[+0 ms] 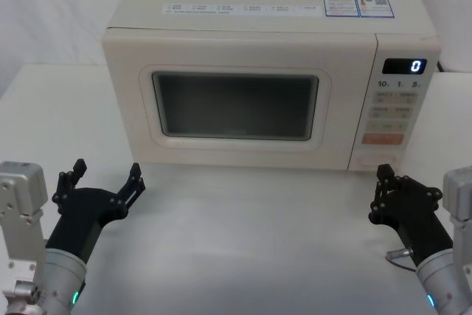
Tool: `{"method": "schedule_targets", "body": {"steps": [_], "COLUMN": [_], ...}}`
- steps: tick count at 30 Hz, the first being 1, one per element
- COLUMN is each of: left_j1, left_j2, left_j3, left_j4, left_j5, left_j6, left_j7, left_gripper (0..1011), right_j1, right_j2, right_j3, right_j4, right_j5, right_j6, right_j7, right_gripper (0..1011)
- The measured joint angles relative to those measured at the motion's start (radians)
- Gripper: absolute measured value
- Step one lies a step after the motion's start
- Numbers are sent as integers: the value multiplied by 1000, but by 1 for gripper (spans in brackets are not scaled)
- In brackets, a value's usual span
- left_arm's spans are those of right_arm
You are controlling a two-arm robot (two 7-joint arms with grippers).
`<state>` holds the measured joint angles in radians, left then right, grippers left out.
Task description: Press the button to open the microwave door with one hand; close the microwave door with the other hand.
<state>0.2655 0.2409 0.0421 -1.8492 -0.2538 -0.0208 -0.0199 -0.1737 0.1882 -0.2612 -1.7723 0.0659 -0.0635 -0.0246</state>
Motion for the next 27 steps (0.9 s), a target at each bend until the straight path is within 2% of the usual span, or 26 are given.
{"method": "schedule_targets", "body": {"steps": [9, 14, 19, 27], "left_j1": [0, 0, 0, 0], "left_j2": [0, 0, 0, 0], "left_j3": [0, 0, 0, 0], "left_j4": [0, 0, 0, 0], "left_j5": [0, 0, 0, 0], "left_j6": [0, 0, 0, 0], "left_j7": [0, 0, 0, 0], "left_gripper": [1001, 1001, 1001, 1001], "right_j1": [-15, -15, 5, 53], "right_j2": [-8, -10, -16, -23], "right_j3": [17, 28, 44, 61], "right_j4": [-45, -66, -58, -11], "right_j5": [-12, -20, -5, 1], "right_j6": [26, 69, 120, 164], "right_j7": [30, 52, 92, 139], "right_gripper": [0, 0, 0, 0]}}
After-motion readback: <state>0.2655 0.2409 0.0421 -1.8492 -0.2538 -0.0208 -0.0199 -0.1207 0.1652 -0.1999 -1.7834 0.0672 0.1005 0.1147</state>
